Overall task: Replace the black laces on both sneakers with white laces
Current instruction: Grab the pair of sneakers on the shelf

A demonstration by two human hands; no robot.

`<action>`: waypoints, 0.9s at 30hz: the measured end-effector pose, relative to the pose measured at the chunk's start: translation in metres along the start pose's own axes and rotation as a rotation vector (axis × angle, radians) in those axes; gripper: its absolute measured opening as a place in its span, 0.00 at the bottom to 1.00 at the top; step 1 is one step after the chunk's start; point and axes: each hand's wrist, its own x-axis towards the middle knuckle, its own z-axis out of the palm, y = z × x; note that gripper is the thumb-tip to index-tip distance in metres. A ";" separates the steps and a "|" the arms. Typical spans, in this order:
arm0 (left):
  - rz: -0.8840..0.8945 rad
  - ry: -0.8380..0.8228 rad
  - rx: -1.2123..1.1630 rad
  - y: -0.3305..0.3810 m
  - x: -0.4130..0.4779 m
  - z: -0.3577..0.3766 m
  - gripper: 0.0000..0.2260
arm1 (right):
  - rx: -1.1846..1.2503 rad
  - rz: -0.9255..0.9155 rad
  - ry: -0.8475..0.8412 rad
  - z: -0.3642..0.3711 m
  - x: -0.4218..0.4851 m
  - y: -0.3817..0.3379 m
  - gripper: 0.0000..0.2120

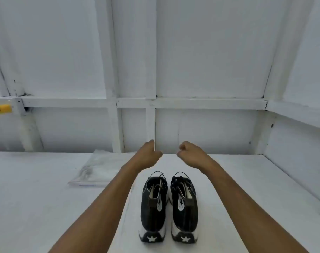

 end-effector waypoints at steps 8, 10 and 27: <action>-0.148 -0.257 0.173 -0.023 -0.021 0.024 0.26 | -0.110 0.114 -0.192 0.016 -0.025 0.018 0.18; -0.168 -0.271 0.152 -0.024 -0.025 0.024 0.20 | -0.111 0.142 -0.232 0.018 -0.030 0.021 0.18; -0.205 -0.173 0.387 -0.018 -0.037 0.052 0.08 | -0.308 0.155 -0.051 0.050 -0.047 0.021 0.12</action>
